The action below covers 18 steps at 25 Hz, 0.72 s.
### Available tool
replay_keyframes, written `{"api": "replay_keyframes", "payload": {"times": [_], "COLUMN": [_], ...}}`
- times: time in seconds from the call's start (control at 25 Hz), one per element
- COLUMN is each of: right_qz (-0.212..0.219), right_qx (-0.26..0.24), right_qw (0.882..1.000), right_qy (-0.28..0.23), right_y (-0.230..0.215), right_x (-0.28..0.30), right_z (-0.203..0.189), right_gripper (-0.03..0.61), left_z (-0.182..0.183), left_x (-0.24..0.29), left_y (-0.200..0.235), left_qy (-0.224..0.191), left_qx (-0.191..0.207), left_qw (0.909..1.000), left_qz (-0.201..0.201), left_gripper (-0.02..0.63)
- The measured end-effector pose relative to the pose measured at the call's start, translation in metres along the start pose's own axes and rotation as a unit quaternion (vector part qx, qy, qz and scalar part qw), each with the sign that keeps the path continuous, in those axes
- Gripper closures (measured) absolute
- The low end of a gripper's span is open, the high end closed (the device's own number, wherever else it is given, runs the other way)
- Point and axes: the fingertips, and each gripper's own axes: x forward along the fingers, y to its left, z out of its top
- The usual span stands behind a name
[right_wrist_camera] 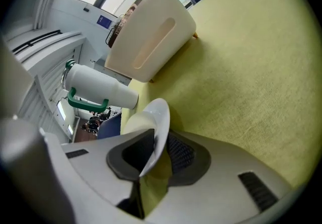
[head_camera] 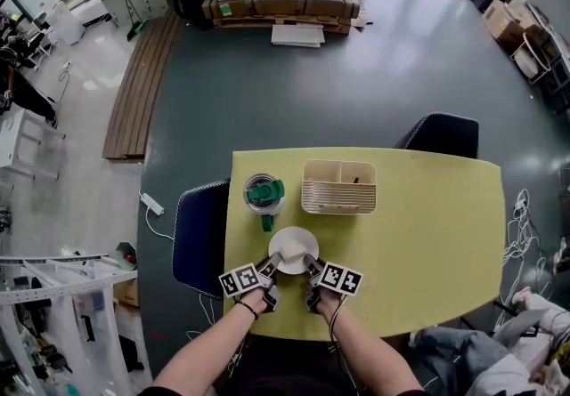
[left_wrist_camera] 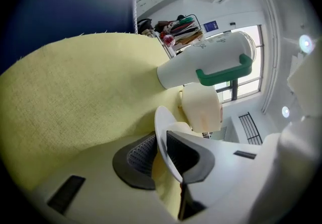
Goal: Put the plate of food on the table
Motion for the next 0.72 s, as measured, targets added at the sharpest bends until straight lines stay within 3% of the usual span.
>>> {"api": "replay_keyframes", "payload": {"times": [0.32,0.44,0.72], "right_qz": [-0.04,-0.036,-0.056], "right_qx": [-0.036,-0.031,-0.051], "right_qw": [0.998,0.999,0.997], "right_qy": [-0.008,-0.005,-0.002], "right_y": [-0.007,-0.01,-0.019], "right_x": [0.0,0.001,0.002], "right_z": [0.005,0.004,0.004], "right_gripper": [0.446,0.445,0.446], "left_z": [0.003,0.005,0.018], "left_x": [-0.001,-0.005,-0.01], "left_y": [0.01,0.017,0.019], "left_qy": [-0.009,-0.013,-0.029], "left_qx": [0.041,0.044,0.107], "left_qw": [0.9978,0.997,0.9897], "left_qz": [0.051,0.062,0.09], "left_gripper": [0.557,0.555,0.555]}}
